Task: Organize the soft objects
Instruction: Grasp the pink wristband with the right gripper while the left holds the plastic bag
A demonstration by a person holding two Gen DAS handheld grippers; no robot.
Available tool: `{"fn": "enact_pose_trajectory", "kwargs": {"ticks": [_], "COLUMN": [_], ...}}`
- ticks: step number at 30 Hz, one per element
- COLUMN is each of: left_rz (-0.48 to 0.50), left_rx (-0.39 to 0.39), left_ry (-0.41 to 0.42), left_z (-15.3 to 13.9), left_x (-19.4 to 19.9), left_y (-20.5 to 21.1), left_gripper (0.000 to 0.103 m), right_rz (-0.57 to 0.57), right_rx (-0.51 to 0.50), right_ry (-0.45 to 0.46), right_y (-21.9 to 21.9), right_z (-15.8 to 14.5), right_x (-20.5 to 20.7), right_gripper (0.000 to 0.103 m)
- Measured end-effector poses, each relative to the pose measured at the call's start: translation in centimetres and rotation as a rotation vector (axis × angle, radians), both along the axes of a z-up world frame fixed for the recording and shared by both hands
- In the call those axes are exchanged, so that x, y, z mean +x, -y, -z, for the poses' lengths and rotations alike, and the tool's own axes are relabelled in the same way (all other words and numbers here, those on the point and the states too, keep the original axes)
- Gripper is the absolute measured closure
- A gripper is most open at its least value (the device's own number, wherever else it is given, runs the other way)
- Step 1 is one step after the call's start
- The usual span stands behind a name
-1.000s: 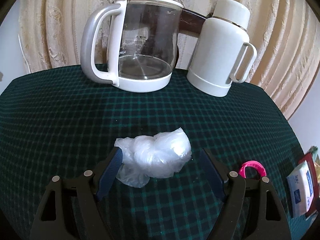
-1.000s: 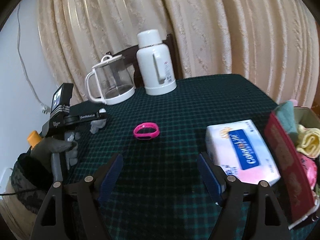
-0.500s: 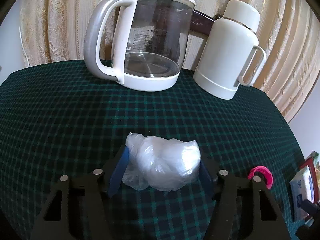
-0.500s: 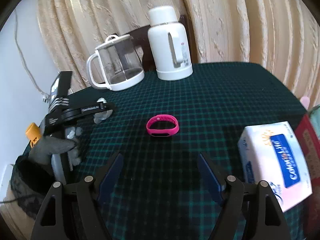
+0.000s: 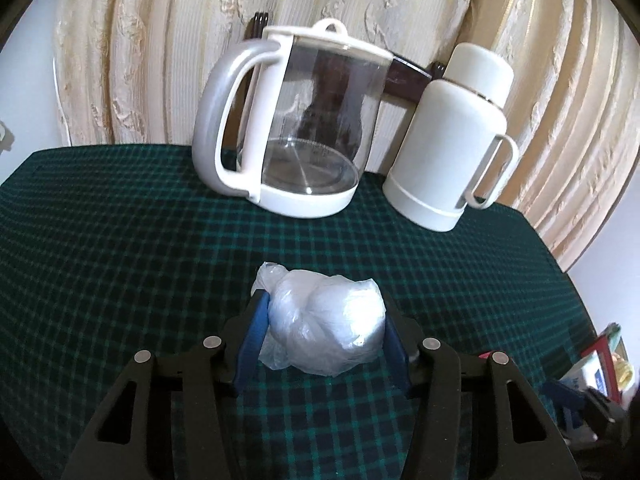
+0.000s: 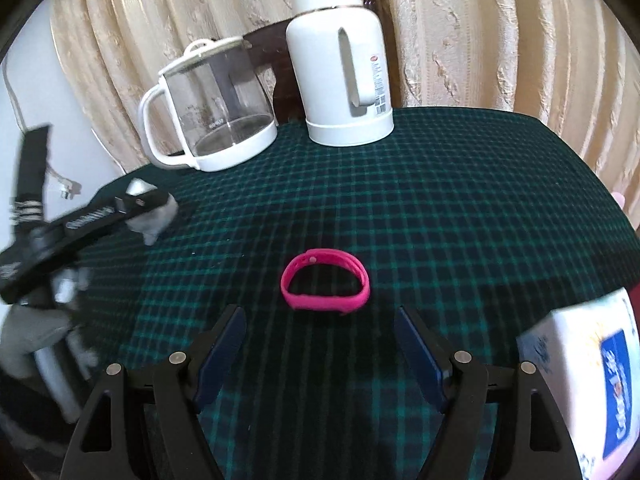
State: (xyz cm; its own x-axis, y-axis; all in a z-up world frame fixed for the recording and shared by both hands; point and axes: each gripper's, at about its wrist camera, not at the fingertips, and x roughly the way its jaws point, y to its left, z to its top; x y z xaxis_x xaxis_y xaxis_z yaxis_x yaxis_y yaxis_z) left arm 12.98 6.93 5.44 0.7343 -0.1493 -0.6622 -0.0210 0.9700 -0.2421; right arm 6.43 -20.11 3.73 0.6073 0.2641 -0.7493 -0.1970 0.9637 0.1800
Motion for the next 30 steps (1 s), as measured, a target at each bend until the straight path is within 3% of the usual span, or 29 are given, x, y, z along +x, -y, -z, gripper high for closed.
{"fn": "enact_pose_trajectory", "kwargs": {"ticks": [20, 25, 30], "left_rz": [0.001, 0.002, 0.004], "left_rx": [-0.028, -0.028, -0.031], "left_ry": [0.041, 0.042, 0.047], "left_z": [-2.0, -2.0, -2.2], "left_x": [-1.0, -1.0, -1.1], "left_y": [-0.1, -0.2, 0.0], "left_gripper": [0.049, 0.049, 0.049], "right_rz": [0.002, 0.003, 0.006], "right_rx": [-0.108, -0.133, -0.107], "right_ry": [-0.013, -0.004, -0.015], "right_y": [-2.5, -2.8, -2.5], "right_z": [2.5, 2.5, 2.3], "right_x": [3.8, 3.7, 3.1], "right_gripper": [0.024, 0.042, 0.046]}}
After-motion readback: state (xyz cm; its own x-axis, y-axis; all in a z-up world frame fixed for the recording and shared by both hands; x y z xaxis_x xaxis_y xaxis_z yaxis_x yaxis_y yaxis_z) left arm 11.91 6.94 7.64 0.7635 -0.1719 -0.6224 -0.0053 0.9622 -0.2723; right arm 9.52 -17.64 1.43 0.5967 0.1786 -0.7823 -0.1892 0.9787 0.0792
